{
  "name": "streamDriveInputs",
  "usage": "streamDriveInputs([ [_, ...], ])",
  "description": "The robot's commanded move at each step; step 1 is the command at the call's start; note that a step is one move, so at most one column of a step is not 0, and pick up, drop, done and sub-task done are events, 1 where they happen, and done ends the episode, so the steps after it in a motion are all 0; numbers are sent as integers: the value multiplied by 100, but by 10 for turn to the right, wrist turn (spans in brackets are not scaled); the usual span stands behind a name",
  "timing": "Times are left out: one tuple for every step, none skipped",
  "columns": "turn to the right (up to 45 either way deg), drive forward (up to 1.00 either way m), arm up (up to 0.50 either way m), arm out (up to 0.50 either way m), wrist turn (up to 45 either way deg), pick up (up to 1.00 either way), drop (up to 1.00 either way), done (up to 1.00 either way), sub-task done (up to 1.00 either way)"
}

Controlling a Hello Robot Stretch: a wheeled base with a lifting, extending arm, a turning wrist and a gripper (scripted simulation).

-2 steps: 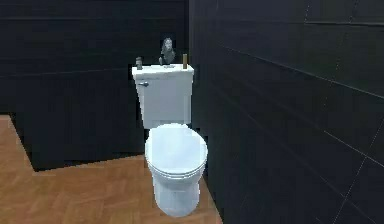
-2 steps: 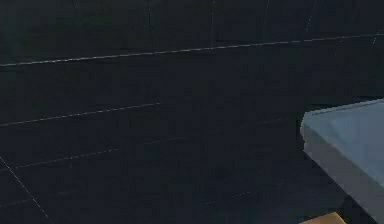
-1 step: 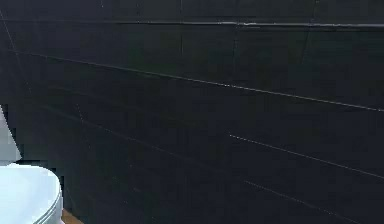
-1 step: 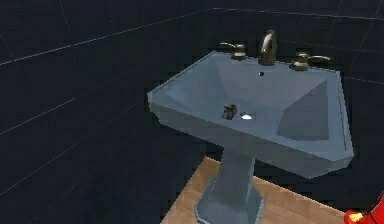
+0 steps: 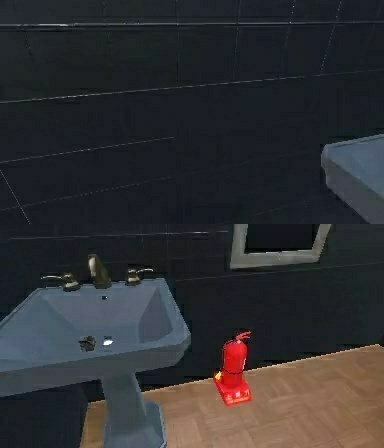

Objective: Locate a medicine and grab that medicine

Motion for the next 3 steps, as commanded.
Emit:
streamDriveInputs([
  [210,0,0,0,0,0,0,0,0],
  [0,25,0,0,0,0,0,0,0],
  [450,0,0,0,0,0,0,0,0],
])
